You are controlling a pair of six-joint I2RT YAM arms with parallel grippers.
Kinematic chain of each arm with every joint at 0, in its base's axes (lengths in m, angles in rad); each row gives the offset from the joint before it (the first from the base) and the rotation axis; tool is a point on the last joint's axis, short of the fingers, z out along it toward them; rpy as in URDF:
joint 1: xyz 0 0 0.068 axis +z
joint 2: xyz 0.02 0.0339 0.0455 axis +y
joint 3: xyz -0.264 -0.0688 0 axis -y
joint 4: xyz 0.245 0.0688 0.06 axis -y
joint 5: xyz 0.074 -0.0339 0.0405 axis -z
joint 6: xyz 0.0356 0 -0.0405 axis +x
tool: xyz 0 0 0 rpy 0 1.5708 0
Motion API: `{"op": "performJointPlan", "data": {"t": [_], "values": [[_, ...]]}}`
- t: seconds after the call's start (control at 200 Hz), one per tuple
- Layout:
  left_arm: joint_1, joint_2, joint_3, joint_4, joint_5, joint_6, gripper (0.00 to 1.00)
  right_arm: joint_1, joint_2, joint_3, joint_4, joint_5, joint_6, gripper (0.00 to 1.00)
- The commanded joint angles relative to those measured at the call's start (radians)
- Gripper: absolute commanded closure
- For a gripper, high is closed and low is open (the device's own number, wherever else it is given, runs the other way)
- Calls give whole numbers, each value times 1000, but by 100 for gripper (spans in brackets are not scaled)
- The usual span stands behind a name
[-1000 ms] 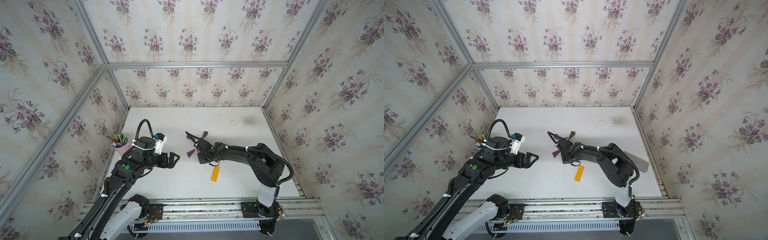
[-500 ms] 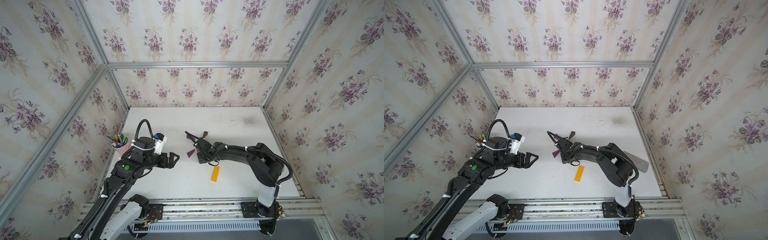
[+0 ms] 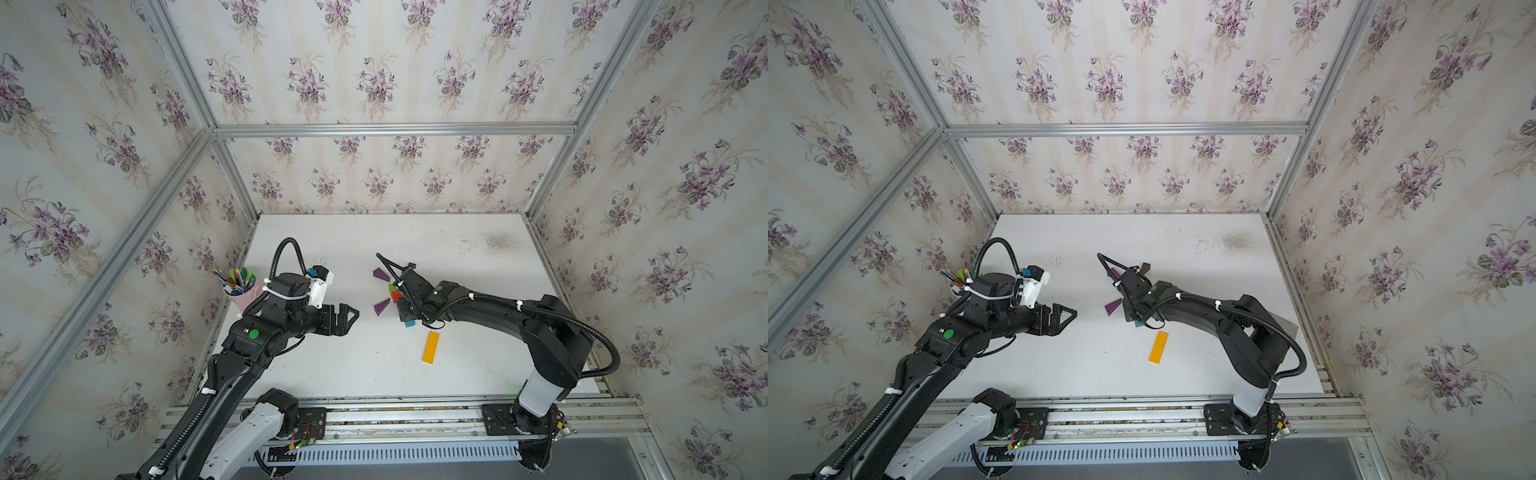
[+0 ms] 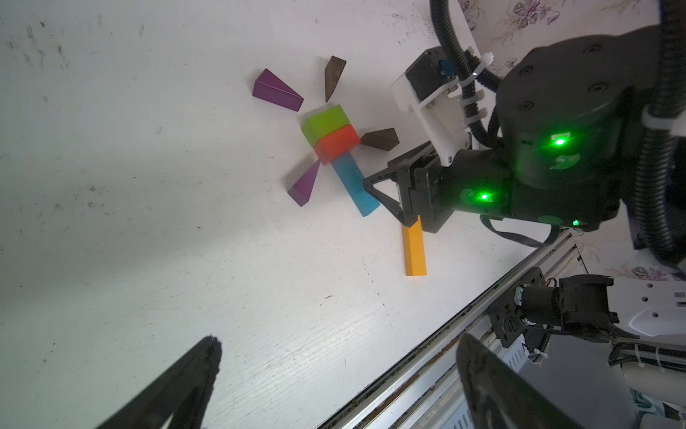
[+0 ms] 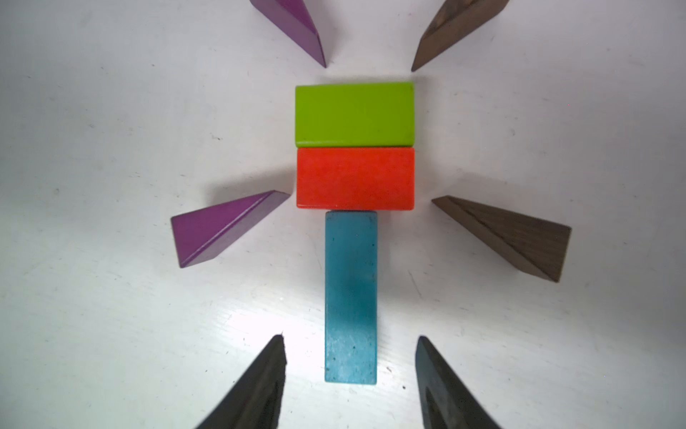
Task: Assemble a small pinwheel with building blocks
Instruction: Assemble the building block at the center of the board.
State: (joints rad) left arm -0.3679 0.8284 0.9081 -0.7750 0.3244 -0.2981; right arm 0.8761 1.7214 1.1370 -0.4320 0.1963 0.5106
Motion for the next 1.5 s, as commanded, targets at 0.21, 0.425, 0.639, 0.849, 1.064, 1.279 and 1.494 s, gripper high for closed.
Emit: {"op": "performJointPlan", "data": {"t": [0.21,0.425,0.639,0.849,1.064,1.279,1.494], "values": [[1,-12,-5,-7,111,65,1,38,-212,-240,-127,7,261,44],[0,-1,-4,-7,142,79,1,60,-220,-317,-55,-6,333,44],[1,-7,15,-7,137,74,1,73,-161,-293,-81,-6,357,47],[1,0,18,-4,136,75,1,86,-159,-302,-102,-5,381,48],[0,1,25,-2,136,71,1,99,-134,-309,-80,-24,381,53],[0,-4,22,-3,136,65,1,110,-161,-352,-60,-24,387,68],[0,-35,0,-2,125,35,1,110,-201,-381,-38,4,277,72]]}}
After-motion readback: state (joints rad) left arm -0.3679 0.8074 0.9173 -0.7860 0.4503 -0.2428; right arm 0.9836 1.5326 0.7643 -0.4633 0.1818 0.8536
